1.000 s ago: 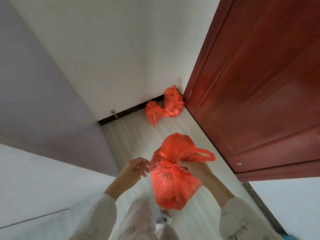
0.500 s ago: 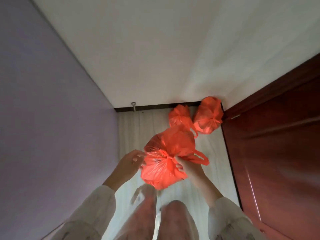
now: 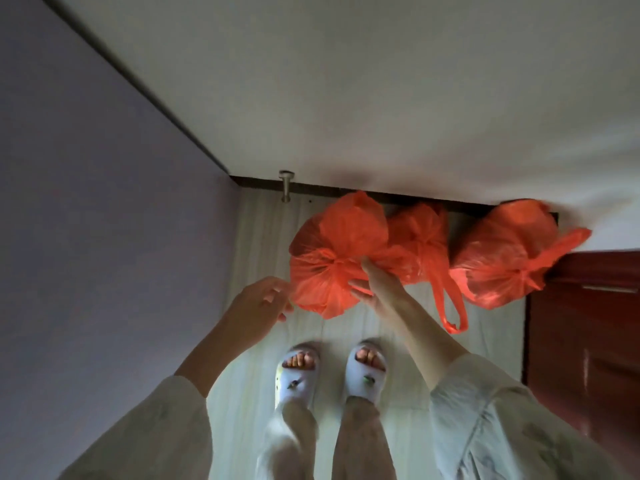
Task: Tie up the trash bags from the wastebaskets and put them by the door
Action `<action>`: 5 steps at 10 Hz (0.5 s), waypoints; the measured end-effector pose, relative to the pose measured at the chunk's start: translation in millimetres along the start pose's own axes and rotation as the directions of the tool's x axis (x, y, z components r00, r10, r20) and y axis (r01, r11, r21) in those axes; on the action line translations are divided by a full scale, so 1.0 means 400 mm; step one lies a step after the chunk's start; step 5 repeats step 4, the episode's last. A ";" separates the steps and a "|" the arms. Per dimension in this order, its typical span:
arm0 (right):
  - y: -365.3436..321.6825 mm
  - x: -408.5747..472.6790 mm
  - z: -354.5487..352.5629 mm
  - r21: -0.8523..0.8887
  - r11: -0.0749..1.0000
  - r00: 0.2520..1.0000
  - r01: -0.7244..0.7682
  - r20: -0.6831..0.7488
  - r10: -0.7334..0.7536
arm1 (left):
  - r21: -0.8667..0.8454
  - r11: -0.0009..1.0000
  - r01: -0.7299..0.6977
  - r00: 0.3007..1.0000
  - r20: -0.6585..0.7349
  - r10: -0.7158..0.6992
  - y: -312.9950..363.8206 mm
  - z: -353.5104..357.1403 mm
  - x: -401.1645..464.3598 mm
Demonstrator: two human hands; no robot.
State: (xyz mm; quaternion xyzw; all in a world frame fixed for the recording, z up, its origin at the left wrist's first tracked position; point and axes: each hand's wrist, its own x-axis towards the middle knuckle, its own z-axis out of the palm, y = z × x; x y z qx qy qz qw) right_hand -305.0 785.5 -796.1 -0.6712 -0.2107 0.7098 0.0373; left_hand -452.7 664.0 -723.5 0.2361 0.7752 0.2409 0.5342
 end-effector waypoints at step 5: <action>0.000 0.104 -0.011 -0.069 0.998 0.998 0.013 0.056 -0.009 | 0.072 0.997 0.022 0.999 0.030 -0.024 -0.046 0.025 0.094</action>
